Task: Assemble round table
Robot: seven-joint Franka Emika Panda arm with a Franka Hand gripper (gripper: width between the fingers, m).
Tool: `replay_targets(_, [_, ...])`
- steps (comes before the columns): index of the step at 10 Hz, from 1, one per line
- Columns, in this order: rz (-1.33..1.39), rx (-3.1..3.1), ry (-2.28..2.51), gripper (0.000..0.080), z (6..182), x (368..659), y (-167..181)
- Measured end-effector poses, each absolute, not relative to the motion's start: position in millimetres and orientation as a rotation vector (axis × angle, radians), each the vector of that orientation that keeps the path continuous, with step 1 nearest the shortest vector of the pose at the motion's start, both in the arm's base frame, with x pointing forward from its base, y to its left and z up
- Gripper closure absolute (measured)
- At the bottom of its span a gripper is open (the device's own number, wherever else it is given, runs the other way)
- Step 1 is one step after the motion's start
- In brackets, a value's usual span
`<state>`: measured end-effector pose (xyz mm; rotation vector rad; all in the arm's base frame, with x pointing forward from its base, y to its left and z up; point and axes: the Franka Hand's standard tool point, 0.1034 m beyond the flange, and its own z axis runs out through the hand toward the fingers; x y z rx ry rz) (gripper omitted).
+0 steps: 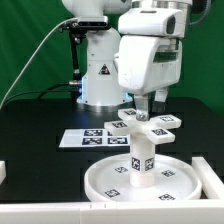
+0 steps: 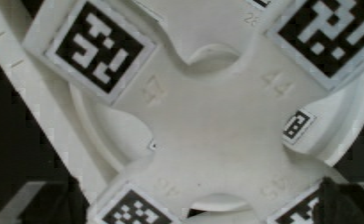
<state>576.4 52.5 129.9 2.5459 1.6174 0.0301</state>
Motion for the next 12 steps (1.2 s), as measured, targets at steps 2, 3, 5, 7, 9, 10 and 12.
replay_targets(2, [0.015,2.536,1.638,0.0151,126.4,573,46])
replay_targets(3, [0.009,2.533,1.645,0.0151,124.5,572,44])
replay_targets(5, [0.002,2.539,1.639,0.0151,122.6,571,41])
replay_targets(7, [-0.006,2.542,1.639,0.0151,119.5,569,41])
replay_targets(9, [-0.011,2.545,1.637,0.0151,117.8,568,40])
replay_targets(10, [-0.019,2.547,1.636,0.0151,114.1,567,39])
replay_targets(12, [-0.029,2.55,1.635,0.0151,110.8,566,38])
